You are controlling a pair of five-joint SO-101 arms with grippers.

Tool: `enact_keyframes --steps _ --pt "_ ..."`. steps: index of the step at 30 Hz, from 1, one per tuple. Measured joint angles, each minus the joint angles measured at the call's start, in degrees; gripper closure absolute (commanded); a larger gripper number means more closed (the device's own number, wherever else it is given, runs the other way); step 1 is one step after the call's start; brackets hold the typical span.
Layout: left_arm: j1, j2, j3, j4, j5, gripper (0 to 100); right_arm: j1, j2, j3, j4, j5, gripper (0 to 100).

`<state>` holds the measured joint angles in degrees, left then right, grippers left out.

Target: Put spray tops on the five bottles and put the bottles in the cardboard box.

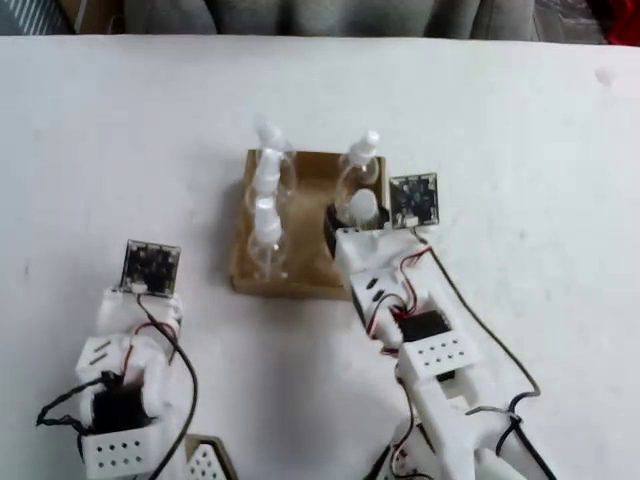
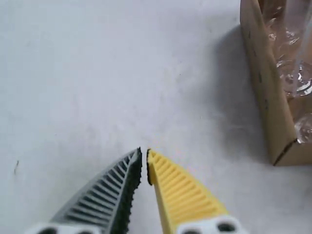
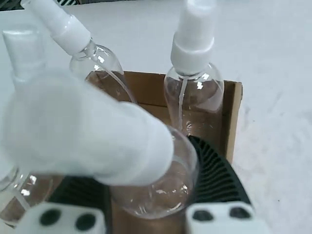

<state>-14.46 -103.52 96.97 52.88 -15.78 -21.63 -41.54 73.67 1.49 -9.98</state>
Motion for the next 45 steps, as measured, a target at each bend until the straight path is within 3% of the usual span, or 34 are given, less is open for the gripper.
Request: enact_keyframes --steps 10,20,36,45 --pt "0.0 0.0 0.0 0.0 0.0 98 0.8 0.6 0.0 0.0 0.2 98.2" --pt "0.0 -0.1 0.0 0.0 0.0 98 0.8 13.0 -3.8 -0.3 4.7 98.2" --pt "0.0 -0.1 0.0 0.0 0.0 98 0.9 13.9 -4.1 -0.9 4.7 97.5" --pt "0.0 -0.1 0.0 0.0 0.0 98 0.6 13.9 -4.1 -1.1 4.7 77.3"
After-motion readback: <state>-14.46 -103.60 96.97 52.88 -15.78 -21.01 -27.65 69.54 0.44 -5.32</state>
